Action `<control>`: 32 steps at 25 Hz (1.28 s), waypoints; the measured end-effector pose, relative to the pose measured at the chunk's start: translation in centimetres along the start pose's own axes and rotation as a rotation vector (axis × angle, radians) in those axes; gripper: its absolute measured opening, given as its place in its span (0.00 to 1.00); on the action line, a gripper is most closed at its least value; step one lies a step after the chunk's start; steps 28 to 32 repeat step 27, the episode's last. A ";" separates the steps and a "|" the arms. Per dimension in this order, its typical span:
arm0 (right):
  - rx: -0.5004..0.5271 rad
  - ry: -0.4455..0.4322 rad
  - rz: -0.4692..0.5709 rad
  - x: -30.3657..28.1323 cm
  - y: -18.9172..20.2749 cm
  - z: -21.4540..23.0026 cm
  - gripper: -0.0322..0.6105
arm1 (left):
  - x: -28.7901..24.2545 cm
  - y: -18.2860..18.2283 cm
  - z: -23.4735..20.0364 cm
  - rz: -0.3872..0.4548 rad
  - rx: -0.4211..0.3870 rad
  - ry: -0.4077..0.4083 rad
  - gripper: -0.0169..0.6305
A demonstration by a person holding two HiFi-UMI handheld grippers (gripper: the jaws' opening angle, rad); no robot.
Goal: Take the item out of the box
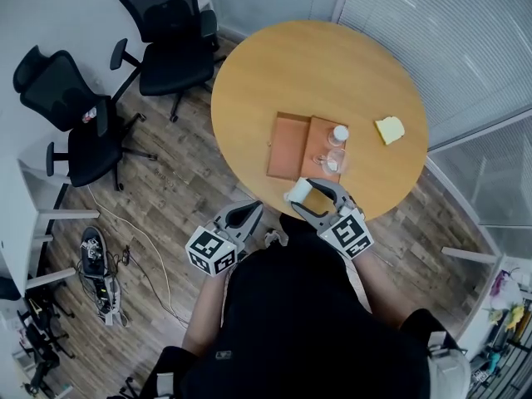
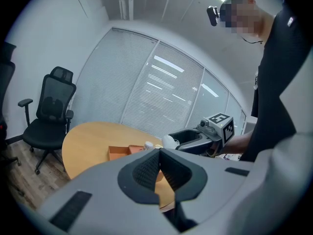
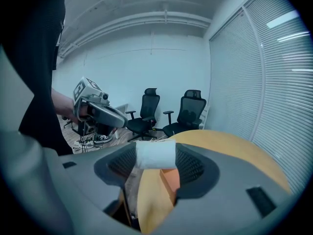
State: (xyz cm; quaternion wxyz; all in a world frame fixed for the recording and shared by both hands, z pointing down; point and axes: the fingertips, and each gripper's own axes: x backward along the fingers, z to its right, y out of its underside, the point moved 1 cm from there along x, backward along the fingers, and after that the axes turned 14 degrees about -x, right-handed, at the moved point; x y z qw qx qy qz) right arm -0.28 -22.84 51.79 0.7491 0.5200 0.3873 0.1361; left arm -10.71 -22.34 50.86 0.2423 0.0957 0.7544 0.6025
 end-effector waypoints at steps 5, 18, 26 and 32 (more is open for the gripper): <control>0.000 0.007 0.015 0.4 -0.2 -0.2 0.43 | 0.2 -0.6 0.2 0.007 -0.016 0.011 0.04; 0.009 -0.004 0.022 0.5 -0.9 -1.1 0.43 | 0.4 -0.6 -0.2 0.000 -0.012 0.016 0.04; 0.009 0.000 0.040 0.6 -1.3 -1.1 0.43 | -0.8 -1.1 -0.5 0.017 -0.020 0.034 0.04; 0.011 -0.001 0.043 0.6 -1.4 -1.1 0.43 | -0.9 -1.0 -0.5 0.018 -0.017 0.033 0.04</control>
